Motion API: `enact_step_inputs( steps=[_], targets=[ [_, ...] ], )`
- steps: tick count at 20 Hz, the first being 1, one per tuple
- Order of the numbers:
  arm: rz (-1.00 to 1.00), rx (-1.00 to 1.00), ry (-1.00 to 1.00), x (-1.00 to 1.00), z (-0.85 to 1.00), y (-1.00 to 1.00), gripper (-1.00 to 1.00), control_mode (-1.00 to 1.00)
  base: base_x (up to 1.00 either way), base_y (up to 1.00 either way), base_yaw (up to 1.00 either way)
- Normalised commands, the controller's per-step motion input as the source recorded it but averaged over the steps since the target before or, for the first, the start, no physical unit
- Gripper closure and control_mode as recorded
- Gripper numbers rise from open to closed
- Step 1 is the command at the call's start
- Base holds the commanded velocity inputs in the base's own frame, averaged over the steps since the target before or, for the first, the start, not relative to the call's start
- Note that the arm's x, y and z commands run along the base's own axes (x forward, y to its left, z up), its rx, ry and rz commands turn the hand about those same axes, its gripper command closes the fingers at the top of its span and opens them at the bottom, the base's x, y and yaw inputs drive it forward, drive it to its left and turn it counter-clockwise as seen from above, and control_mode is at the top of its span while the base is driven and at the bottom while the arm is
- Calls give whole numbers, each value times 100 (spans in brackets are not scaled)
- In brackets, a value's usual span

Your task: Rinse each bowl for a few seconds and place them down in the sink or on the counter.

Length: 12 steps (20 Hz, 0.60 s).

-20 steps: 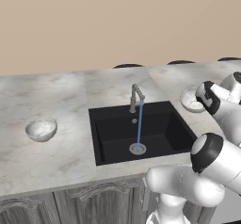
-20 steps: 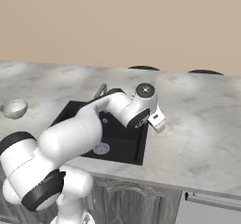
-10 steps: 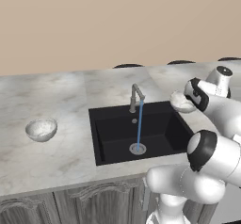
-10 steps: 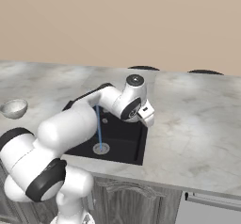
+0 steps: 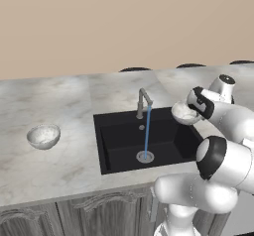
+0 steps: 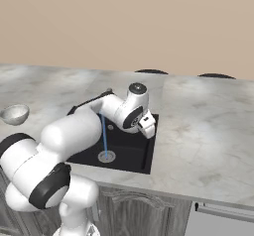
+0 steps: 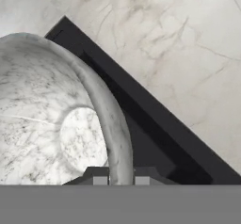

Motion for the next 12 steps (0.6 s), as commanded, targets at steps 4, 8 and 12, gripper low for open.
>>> enact_step_inputs(
  steps=[4,8,12],
  targets=[
    [1,8,4,10,-19,29,100,-100,0,0,0],
    [1,11,4,9,-19,28,100,-100,0,0,0],
    [0,8,6,8,-22,26,100,-100,0,0,0]
  ],
)
